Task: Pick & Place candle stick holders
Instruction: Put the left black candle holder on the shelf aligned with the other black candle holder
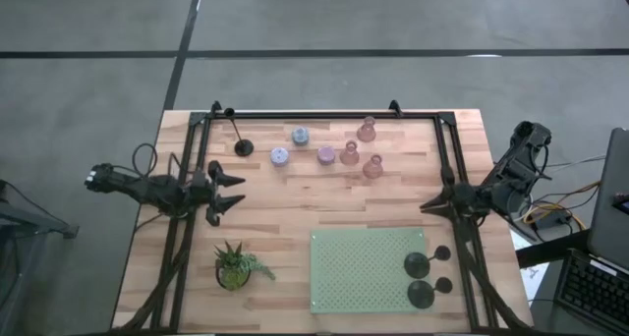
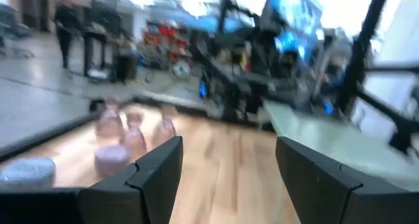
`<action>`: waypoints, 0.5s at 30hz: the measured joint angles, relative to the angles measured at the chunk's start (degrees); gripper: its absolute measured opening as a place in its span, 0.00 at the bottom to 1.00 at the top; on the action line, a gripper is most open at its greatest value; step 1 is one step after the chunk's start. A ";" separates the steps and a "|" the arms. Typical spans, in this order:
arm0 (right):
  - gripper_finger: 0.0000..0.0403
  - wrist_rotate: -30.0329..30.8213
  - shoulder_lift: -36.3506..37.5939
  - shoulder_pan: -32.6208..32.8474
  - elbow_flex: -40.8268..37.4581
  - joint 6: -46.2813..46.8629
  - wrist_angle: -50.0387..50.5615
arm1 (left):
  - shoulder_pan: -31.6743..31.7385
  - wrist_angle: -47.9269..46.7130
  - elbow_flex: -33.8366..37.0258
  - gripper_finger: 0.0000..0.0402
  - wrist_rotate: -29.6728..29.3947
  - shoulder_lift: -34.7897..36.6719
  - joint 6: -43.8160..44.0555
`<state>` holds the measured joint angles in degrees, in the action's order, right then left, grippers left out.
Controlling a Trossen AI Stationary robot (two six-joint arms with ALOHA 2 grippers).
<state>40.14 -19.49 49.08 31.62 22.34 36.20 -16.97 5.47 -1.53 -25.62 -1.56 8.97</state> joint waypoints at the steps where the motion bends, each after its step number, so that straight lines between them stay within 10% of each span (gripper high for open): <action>1: 0.03 0.94 0.00 0.00 0.00 -0.02 0.52 | 0.00 0.60 -0.06 0.62 -0.24 0.06 0.00; 15: 0.02 15.99 1.26 0.00 0.00 0.18 4.32 | 0.13 8.60 0.12 0.62 -5.60 -0.16 -6.19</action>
<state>56.13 -18.23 49.08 31.62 22.52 40.52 -16.84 14.08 -1.41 -31.22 -1.72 2.78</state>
